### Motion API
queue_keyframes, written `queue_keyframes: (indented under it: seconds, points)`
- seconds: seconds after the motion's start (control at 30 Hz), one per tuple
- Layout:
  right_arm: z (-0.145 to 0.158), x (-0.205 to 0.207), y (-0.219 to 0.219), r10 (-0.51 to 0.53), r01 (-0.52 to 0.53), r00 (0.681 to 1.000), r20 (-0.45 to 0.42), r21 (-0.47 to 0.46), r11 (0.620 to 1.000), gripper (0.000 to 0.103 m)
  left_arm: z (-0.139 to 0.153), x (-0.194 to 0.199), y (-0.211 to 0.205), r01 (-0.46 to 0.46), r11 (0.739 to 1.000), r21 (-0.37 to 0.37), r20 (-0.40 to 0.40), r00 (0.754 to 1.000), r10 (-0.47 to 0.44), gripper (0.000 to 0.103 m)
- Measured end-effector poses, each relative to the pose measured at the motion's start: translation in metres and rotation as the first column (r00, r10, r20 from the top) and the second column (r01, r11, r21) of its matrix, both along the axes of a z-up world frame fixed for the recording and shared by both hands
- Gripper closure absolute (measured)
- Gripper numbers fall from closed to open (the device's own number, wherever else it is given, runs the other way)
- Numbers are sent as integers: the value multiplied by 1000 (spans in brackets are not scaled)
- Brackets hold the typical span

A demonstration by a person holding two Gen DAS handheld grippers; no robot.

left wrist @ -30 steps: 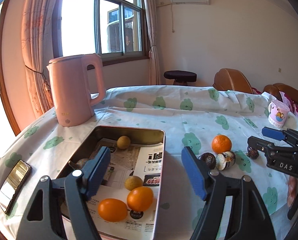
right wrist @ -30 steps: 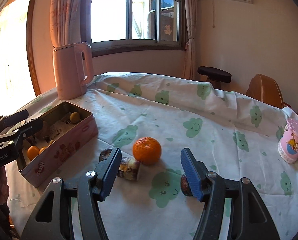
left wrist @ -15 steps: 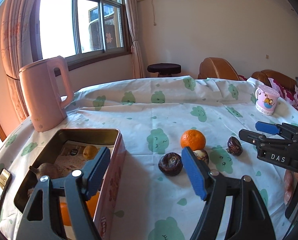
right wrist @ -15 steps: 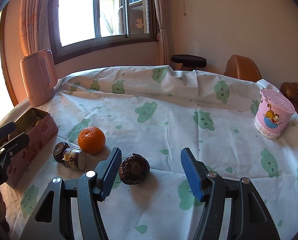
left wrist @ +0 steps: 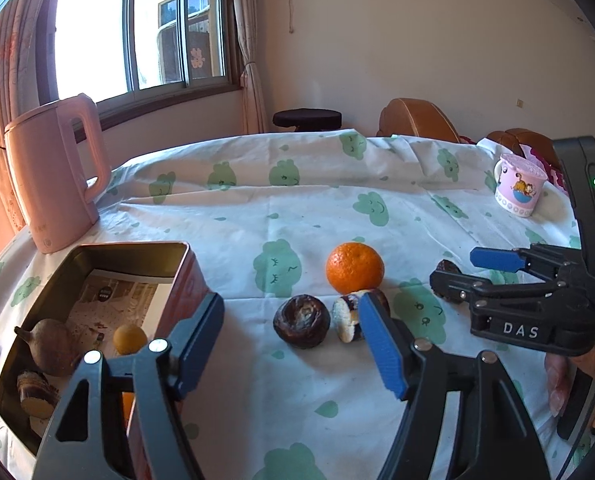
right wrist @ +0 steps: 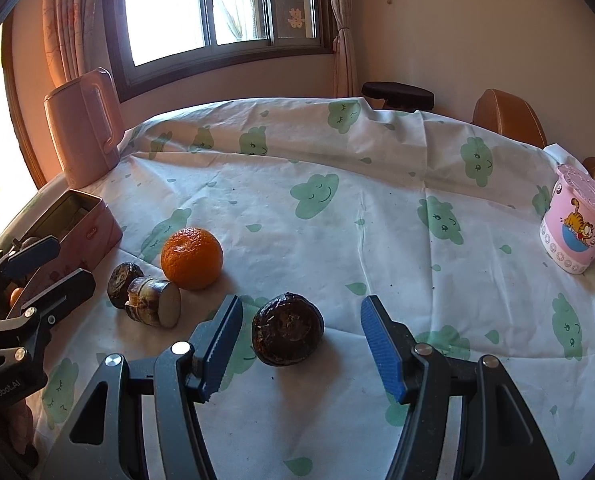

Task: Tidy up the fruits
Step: 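Move both open grippers back toward the remaining fruits on the table, then grasp a dark brown round fruit with right gripper while left grasps a brown-white cylinder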

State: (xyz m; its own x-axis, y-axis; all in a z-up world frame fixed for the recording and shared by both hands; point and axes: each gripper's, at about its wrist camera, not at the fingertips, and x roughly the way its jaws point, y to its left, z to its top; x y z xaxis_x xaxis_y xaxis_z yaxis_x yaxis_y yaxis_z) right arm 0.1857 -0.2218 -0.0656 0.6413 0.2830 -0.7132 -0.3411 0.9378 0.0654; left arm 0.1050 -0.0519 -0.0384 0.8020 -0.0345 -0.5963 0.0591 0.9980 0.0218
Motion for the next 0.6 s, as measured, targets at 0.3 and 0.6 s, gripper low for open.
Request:
queue_keyframes:
  seconds: [0.3,0.6]
  points:
    - [-11,10,-1,25,-23,996,-85,27,999,57,-5,10,-18,69,998,-11,-45,997,-69,43]
    - [-6,7,-8,-15,18,998,-56,39,999,62,-15,23,-31,119,993,-19,-127,984,-121,59]
